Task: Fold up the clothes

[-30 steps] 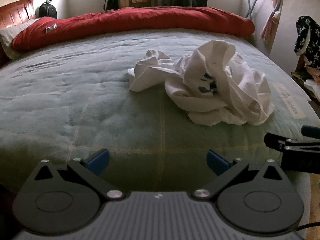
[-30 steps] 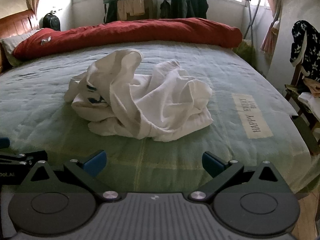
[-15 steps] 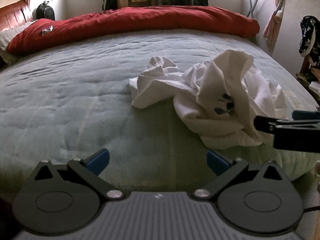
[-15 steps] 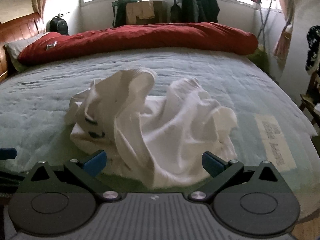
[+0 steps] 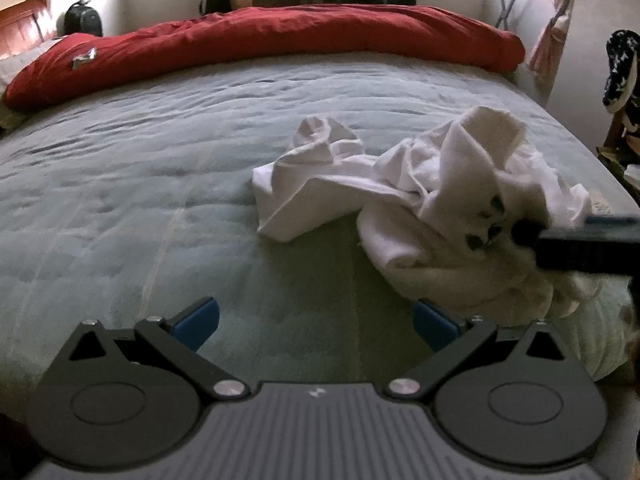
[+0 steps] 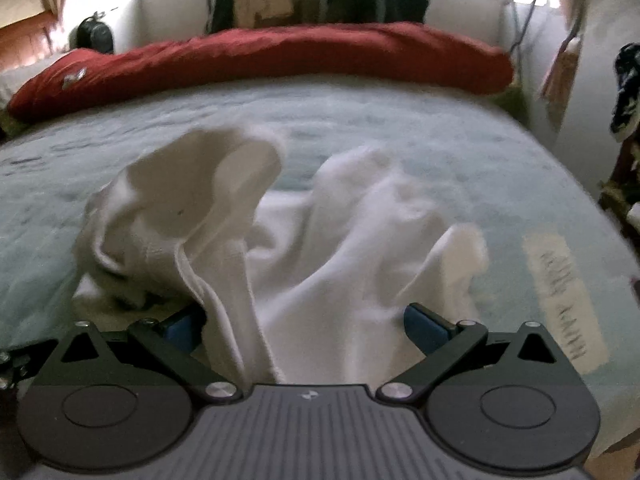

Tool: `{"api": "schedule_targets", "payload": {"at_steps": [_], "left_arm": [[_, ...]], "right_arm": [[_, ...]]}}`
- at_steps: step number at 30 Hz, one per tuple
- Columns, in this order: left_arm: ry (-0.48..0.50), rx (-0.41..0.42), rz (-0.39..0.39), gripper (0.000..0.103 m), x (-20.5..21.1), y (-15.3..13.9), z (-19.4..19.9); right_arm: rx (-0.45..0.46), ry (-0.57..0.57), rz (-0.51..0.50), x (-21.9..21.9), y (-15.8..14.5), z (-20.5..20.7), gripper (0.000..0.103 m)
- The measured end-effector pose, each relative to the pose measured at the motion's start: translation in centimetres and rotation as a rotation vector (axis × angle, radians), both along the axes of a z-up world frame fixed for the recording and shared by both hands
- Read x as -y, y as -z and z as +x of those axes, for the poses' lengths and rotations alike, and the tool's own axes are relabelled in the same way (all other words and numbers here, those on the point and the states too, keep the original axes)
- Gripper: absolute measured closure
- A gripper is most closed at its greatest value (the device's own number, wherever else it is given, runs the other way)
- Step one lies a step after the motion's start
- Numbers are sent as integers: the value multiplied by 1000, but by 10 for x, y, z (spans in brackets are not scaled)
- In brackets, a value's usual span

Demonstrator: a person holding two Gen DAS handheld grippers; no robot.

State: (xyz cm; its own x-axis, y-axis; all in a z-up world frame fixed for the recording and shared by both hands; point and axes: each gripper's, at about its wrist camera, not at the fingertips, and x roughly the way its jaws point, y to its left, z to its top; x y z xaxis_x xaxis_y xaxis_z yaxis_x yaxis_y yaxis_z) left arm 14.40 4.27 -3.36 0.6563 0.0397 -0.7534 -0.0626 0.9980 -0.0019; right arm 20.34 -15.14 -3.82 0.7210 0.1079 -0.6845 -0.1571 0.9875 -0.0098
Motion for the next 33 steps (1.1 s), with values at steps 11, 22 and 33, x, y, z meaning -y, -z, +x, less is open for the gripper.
{"api": "schedule_targets", "payload": {"at_steps": [11, 22, 33], "left_arm": [[147, 45, 4, 1, 30, -15, 35], [371, -86, -36, 1, 45, 33, 77], [435, -40, -155, 0, 25, 59, 82]], "right_arm": [[58, 137, -17, 51, -12, 38, 0], [4, -52, 31, 40, 10, 18, 0], [-42, -105, 20, 32, 43, 24, 0]]}}
